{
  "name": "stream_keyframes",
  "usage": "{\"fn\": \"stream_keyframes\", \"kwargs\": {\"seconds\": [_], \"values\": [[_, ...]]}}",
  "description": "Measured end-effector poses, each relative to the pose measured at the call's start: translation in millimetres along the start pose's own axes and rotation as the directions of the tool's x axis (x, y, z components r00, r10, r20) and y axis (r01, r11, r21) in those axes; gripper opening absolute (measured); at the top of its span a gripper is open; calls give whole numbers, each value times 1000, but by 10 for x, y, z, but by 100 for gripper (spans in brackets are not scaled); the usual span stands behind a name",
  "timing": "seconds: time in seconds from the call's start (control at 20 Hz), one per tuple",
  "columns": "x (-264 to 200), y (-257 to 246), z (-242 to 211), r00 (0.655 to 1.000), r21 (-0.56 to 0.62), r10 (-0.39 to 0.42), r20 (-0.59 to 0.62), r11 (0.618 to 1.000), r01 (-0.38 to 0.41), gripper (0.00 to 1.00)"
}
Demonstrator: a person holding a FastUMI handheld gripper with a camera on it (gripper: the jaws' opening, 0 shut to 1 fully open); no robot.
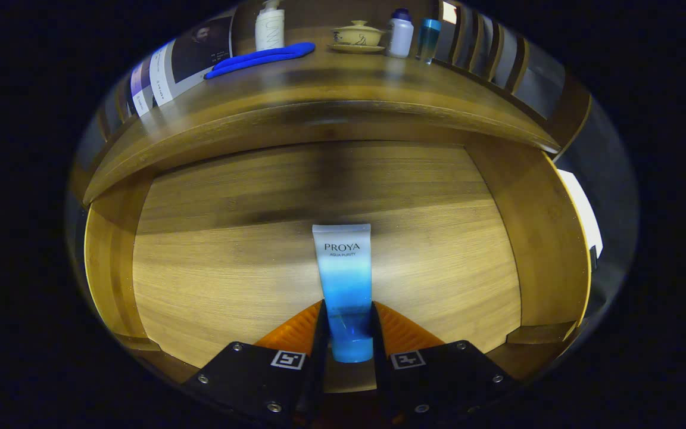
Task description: Pull open the drawer, take out the items inside it, and place them on the countertop above the cabinet.
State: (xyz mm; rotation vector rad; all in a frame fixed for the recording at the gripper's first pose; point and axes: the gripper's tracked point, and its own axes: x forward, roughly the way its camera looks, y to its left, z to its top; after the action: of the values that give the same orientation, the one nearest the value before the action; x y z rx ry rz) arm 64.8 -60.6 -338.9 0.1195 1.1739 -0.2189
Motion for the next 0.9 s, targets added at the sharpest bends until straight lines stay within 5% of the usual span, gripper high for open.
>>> {"fn": "stream_keyframes", "kwargs": {"seconds": [0.35, 0.9], "values": [[-273, -126, 62, 991, -107, -31, 132, 993, 45, 37], [-1123, -14, 356, 913, -226, 29, 407, 972, 70, 37]]}}
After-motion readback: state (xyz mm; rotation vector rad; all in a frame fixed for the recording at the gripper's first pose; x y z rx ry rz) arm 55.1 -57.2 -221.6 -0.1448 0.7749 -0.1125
